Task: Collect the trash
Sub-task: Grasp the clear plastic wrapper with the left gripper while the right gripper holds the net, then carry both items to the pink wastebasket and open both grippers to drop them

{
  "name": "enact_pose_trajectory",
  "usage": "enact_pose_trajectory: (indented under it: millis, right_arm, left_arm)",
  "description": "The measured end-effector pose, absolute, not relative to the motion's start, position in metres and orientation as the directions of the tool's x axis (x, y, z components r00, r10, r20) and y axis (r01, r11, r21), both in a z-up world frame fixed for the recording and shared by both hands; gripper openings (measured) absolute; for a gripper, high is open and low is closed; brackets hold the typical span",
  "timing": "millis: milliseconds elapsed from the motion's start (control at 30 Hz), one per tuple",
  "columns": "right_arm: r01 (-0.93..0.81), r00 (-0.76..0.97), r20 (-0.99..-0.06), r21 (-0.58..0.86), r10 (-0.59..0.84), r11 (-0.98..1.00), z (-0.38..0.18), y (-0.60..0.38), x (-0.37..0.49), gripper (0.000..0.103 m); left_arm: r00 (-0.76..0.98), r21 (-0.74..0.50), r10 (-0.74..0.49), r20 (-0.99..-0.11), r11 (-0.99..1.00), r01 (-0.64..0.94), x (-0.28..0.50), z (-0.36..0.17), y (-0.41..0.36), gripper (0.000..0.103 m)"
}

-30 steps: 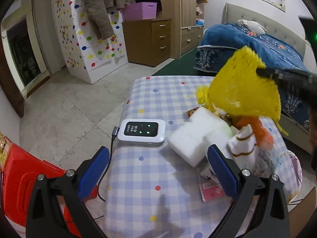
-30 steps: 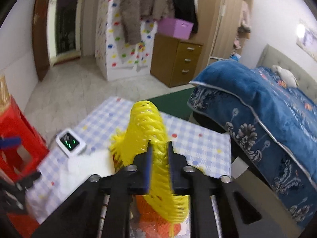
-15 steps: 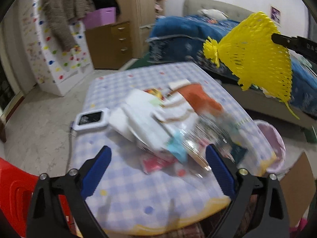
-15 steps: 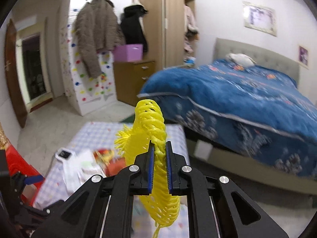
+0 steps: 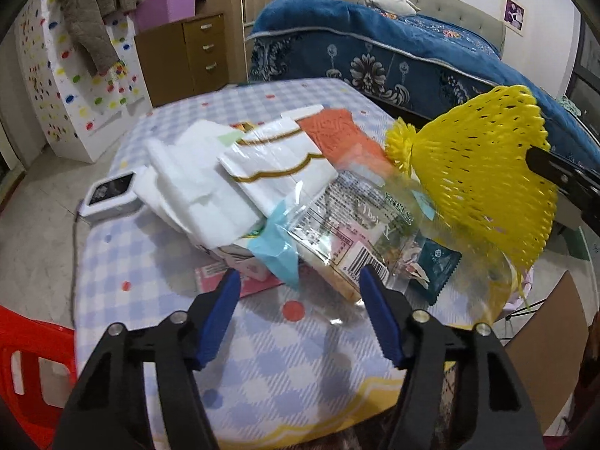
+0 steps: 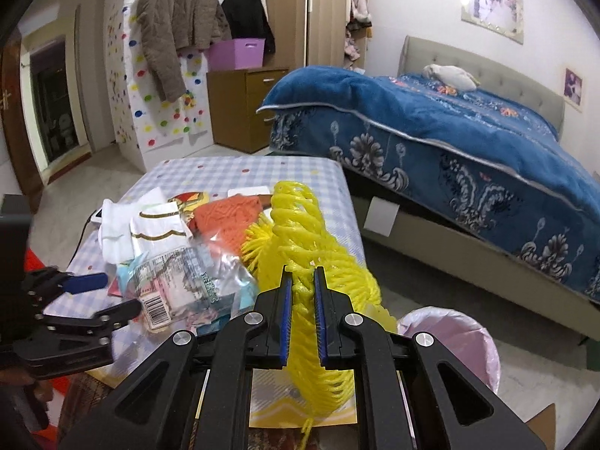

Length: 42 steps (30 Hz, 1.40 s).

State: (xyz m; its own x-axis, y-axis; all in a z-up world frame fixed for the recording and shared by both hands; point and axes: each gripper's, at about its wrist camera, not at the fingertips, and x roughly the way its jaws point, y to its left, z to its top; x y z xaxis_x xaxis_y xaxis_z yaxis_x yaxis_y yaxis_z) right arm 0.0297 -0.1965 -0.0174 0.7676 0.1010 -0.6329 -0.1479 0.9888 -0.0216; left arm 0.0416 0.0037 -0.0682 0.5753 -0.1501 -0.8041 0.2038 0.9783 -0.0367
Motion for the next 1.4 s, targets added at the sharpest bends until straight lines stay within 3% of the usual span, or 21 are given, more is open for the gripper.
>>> enact_pose_trajectory:
  millis: [133,233,333,400,500,1000,1200,1400]
  right_arm:
    - [-0.153,0.757,-0.644,-0.011,0.11,0.988,-0.02,-0.198,0.032,0.011]
    - [-0.156,0.749,-0.653,-0.003,0.117,0.988,-0.02,-0.198,0.032,0.011]
    - [-0.162,0.742,-0.658,0.012,0.129,0.987,-0.02,-0.198,0.03,0.011]
    - [-0.162,0.74,-0.659,0.02,0.135,0.987,-0.019,-0.197,0.03,0.011]
    - [-0.161,0.743,-0.654,0.036,0.145,0.986,-0.015,-0.199,0.028,0.011]
    - [0.046,0.839,-0.543,0.121,0.027,0.992,0.025,-0.274,0.007,0.011]
    - [0.187,0.852,-0.514,0.117,-0.102,0.975,0.039,-0.33,-0.015,0.011]
    - [0.288,0.8,-0.568,0.082,-0.193,0.954,0.017,-0.372,-0.031,0.011]
  left_arm:
    - [0.543,-0.083,-0.189,-0.818,0.973,0.214,0.051,-0.076,0.0,0.056]
    - [0.534,-0.121,-0.225,-0.815,0.967,0.223,0.054,-0.076,-0.001,0.046]
    - [0.54,-0.16,-0.263,-0.8,0.96,0.23,0.054,-0.07,0.0,0.03]
    - [0.552,-0.171,-0.276,-0.787,0.957,0.234,0.052,-0.065,-0.001,0.014]
    - [0.584,-0.171,-0.289,-0.759,0.953,0.25,0.044,-0.055,-0.003,0.006]
    - [0.768,0.027,-0.26,-0.585,0.94,0.339,0.019,0.017,-0.043,0.002]
    - [0.776,0.054,-0.263,-0.573,0.933,0.355,0.02,0.022,-0.064,0.0]
    - [0.725,0.037,-0.358,-0.588,0.884,0.466,0.02,0.011,-0.106,0.0]
